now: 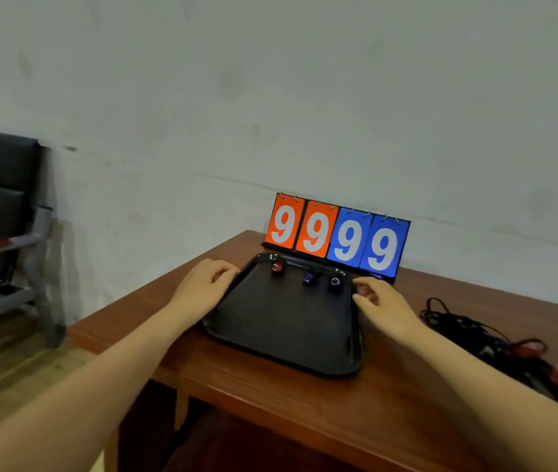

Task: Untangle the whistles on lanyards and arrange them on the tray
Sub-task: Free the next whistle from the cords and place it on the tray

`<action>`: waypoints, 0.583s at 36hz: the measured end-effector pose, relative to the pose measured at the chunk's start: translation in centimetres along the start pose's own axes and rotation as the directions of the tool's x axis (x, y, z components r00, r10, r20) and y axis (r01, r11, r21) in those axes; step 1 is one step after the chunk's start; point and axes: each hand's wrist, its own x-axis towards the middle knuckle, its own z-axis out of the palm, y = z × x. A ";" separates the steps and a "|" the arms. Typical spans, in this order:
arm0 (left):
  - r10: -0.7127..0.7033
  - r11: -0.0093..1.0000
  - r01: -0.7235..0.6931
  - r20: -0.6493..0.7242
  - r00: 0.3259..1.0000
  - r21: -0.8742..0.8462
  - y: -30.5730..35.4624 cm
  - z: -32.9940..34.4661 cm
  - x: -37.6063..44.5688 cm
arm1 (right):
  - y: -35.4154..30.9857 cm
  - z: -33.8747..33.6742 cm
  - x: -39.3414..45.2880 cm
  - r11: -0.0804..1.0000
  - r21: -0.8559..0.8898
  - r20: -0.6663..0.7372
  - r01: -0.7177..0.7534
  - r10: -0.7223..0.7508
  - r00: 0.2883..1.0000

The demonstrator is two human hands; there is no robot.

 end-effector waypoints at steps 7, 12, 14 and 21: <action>0.140 0.984 -0.144 0.051 0.989 0.107 7.0 1.8 -0.8 | 2.6 -5.9 -5.8 0.996 0.087 -0.019 0.023 -0.022 1.000; 0.209 0.977 -0.215 0.178 0.961 0.014 14.4 6.5 -2.1 | 6.0 -9.4 -7.5 0.970 0.240 -0.115 -0.041 0.070 0.991; 0.262 0.965 -0.262 0.246 0.933 -0.033 16.7 8.9 -3.0 | 7.3 -10.8 -7.8 0.952 0.302 -0.184 -0.057 0.117 0.976; 0.371 0.928 -0.325 0.359 0.856 -0.184 23.2 17.7 -5.7 | 14.3 -15.3 -9.4 0.931 0.338 -0.329 -0.138 0.254 0.909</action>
